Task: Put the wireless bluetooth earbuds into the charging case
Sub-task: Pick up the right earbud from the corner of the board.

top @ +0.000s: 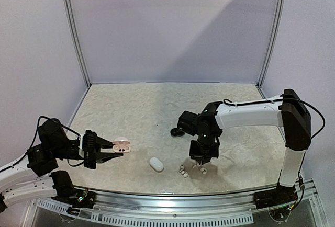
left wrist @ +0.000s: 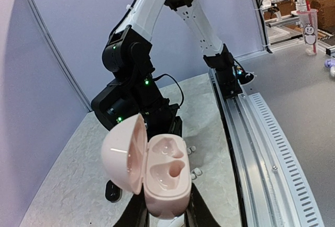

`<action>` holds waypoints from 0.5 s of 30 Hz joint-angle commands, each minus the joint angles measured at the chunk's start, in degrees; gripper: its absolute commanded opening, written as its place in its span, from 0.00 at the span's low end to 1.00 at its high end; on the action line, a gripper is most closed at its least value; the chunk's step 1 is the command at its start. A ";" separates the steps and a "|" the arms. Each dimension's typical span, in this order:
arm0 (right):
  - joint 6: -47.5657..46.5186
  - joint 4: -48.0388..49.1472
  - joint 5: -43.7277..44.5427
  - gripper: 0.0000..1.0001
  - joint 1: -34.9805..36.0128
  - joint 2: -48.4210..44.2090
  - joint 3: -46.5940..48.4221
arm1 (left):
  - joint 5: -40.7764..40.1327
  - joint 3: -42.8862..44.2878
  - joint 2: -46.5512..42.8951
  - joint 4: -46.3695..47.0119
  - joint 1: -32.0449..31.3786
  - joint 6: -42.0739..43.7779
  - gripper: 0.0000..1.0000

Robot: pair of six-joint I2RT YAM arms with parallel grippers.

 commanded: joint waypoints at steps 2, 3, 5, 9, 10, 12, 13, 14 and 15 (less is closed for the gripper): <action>0.12 1.85 -0.83 0.08 0.30 1.96 -0.41 | -0.10 -0.82 -0.34 -0.67 -0.28 0.61 0.00; -0.03 2.06 -0.80 0.08 0.26 2.20 -0.34 | -0.10 -0.77 -0.32 -0.67 -0.28 0.65 0.00; -0.35 2.78 -0.86 0.08 0.18 2.59 -0.18 | -0.02 -0.76 -0.23 -0.67 -0.28 0.69 0.00; -1.14 2.69 -0.33 0.10 0.06 3.54 0.82 | 0.00 -0.63 -0.22 -0.67 -0.28 0.76 0.00; -1.40 2.62 -0.27 0.10 -0.07 3.79 0.97 | -0.06 -0.60 -0.23 -0.67 -0.28 0.78 0.00; -1.68 2.90 -0.22 0.10 -0.17 4.13 1.07 | -0.10 -0.57 -0.31 -0.68 -0.28 0.91 0.00; -1.79 2.98 -0.07 0.10 -0.26 4.26 1.19 | -0.10 -0.56 -0.31 -0.67 -0.28 0.95 0.00; -1.88 3.10 0.10 0.11 -0.35 4.28 1.25 | -0.03 -0.57 -0.31 -0.67 -0.28 0.96 0.00; -2.07 3.20 0.30 0.11 -0.48 4.37 1.40 | -0.04 -0.59 -0.31 -0.67 -0.28 1.00 0.00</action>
